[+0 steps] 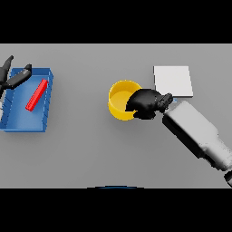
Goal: Pick up the red beaker and tilt it to pour out 1 green nut into yellow bowl. Pick up the yellow bowl and place it on the metallic measuring scale.
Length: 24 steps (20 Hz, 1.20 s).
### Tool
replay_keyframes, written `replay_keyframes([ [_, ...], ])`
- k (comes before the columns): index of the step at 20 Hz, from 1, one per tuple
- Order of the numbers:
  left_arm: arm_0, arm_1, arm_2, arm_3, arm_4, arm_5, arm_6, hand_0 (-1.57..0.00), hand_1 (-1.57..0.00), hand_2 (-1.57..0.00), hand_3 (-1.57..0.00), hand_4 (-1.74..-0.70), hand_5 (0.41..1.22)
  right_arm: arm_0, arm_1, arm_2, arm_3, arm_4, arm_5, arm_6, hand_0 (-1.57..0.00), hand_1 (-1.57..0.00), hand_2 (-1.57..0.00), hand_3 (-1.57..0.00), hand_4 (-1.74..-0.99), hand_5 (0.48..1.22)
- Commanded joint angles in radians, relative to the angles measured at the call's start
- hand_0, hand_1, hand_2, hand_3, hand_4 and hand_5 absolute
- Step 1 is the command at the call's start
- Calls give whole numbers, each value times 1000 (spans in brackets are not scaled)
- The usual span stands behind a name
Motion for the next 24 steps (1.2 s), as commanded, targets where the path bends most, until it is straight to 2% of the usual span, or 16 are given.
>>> replay_keyframes([
  [1, -7, 4, 4, 7, 1, -3, -4, 1, 1, 1, 1, -774, 706, -1, -8, -9, -18, -8, 12, 13, -1540, -1538, -1447, -1165, -1730, 1214],
  [4, -10, 4, 6, 4, 6, -8, -1, 1, 1, 1, 1, -776, 702, -7, -38, -31, -68, -22, 58, 58, -1555, -1554, -1491, -1153, -1735, 1217],
  [6, -3, 3, 8, 0, 11, -7, -7, 1, 1, 1, 1, -782, 702, -5, -52, -43, -96, -22, 61, 94, -1561, -1560, -1433, -1215, -1737, 1219],
  [10, -12, 5, 20, 3, 25, -10, 5, 1, 1, 1, 1, -799, 704, 32, -76, -60, -202, -39, 94, 149, -1567, -1567, -1507, -1179, -1739, 1219],
  [12, -8, 1, 20, -8, 32, -11, 5, 1, 1, 1, 1, -806, 703, 31, -89, -91, -215, -50, 110, 186, -1530, -1568, -1518, -1177, -1740, 1220],
  [14, -9, 2, 26, -16, 43, -12, 23, 1, 1, 1, 1, -820, 717, 13, -104, -113, -185, -41, 73, 190, -1545, -1569, -1487, -1183, -1740, 1220],
  [20, 2, 1, 29, -45, 51, -2, 61, 1, 1, 1, 1, -844, 739, -35, -160, -178, -48, -26, -46, 150, -1564, -1571, -1542, -1153, -1741, 1221],
  [23, 2, 2, 27, -57, 53, -1, 81, 1, 1, 1, 1, -852, 758, -48, -180, -201, 42, -19, -102, 129, -1567, -1571, -1556, -1155, -1741, 1221],
  [24, 8, 6, 27, -68, 54, -1, 93, 1, 1, 1, 1, -852, 760, -60, -170, -205, 86, -11, -126, 139, -1568, -1571, -1553, -1154, -1741, 1221],
])
